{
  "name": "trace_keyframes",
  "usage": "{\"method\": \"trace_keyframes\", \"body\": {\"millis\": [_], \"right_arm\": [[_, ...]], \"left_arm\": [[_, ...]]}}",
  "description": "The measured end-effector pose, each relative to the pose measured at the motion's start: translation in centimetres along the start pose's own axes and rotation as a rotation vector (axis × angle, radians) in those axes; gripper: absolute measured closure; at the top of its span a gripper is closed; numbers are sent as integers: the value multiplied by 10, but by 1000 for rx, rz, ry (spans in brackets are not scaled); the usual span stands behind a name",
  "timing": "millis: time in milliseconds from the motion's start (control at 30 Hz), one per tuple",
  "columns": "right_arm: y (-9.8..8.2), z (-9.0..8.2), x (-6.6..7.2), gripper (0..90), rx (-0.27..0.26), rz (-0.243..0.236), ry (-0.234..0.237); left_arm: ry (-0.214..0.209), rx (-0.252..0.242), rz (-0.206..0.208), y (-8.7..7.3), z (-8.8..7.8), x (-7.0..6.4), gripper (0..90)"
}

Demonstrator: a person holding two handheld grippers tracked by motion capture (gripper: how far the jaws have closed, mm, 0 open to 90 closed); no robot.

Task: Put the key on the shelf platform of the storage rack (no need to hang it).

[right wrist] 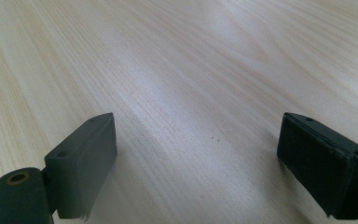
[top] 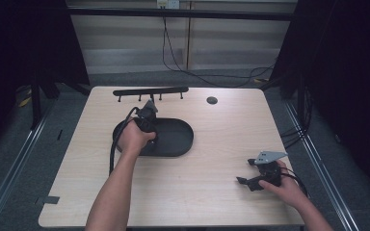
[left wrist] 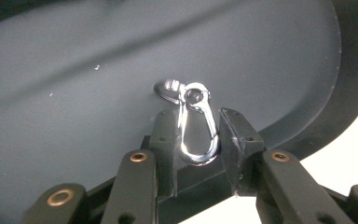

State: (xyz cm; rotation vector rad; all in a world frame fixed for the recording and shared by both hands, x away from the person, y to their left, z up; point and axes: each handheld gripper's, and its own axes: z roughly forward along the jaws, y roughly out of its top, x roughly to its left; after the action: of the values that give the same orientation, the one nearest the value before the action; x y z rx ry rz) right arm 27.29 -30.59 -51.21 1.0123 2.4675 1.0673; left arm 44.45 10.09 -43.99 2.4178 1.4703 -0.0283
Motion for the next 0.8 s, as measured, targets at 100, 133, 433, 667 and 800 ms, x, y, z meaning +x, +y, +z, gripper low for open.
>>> {"method": "trace_keyframes", "body": {"millis": [100,133,433,667,800], "right_arm": [[0,0,0,114,0,0,0],[0,0,0,114,0,0,1],[0,0,0,114,-2,0,3],[0,0,0,114,-2,-1,3],[0,0,0,114,-2,-1,3]], "left_arm": [[2,-3,2,0,0,0,681],[4,-4,2,0,0,0,681],[16,-9,18,1,5,-1,680],[22,-19,17,0,6,0,678],[30,-25,27,0,7,1,676]]}}
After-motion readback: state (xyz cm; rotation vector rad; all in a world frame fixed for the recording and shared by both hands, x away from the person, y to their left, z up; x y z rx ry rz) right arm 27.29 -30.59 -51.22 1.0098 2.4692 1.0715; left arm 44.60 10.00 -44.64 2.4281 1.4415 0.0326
